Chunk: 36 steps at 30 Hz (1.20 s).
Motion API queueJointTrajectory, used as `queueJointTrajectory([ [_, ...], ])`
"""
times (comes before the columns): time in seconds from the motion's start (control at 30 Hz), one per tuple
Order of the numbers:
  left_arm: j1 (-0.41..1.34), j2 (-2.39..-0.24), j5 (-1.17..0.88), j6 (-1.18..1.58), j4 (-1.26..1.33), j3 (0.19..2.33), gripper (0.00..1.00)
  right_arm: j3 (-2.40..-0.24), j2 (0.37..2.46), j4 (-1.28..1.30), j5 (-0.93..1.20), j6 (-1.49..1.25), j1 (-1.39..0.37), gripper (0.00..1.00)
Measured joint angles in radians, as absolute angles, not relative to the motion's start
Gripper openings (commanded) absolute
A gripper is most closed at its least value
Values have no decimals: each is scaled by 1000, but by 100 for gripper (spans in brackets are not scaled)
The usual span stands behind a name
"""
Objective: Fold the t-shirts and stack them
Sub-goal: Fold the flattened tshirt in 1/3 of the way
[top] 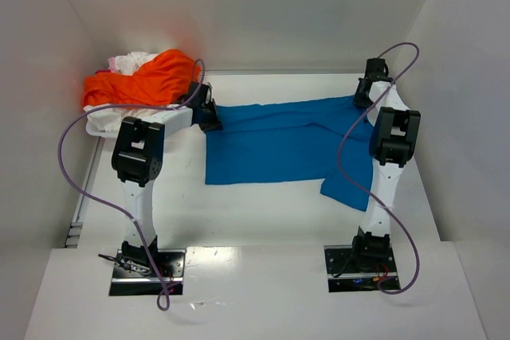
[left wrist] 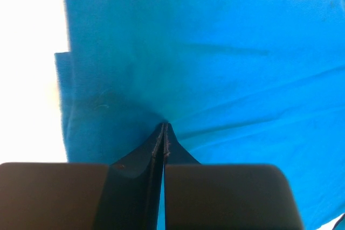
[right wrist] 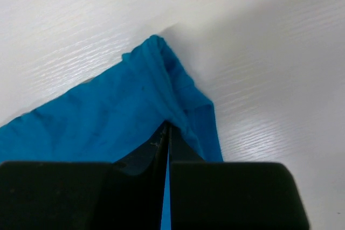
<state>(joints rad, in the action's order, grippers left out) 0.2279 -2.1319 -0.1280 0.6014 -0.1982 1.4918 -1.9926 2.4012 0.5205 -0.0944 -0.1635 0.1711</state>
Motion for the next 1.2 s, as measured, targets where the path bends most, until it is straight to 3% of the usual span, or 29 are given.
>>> queueJointTrajectory([
  [0.13,218,-2130,-128,598,-210,1489,6,-2011,2412,526,-91,-167,182,7],
  [0.33,214,-2127,-134,570,-211,1489,18,-2008,2403,528,-54,-169,191,18],
  [0.5,212,-2101,-168,506,-223,1490,58,-1886,2260,523,15,-180,190,35],
  [0.63,212,-2051,-223,463,-212,1497,69,-1763,2076,496,87,-180,179,51],
  [0.9,212,-2031,-303,416,-178,1571,74,-1534,1941,406,169,-142,68,65],
  [1.2,212,-2006,-344,388,-182,1555,79,-1561,2082,423,81,-96,-49,62],
])
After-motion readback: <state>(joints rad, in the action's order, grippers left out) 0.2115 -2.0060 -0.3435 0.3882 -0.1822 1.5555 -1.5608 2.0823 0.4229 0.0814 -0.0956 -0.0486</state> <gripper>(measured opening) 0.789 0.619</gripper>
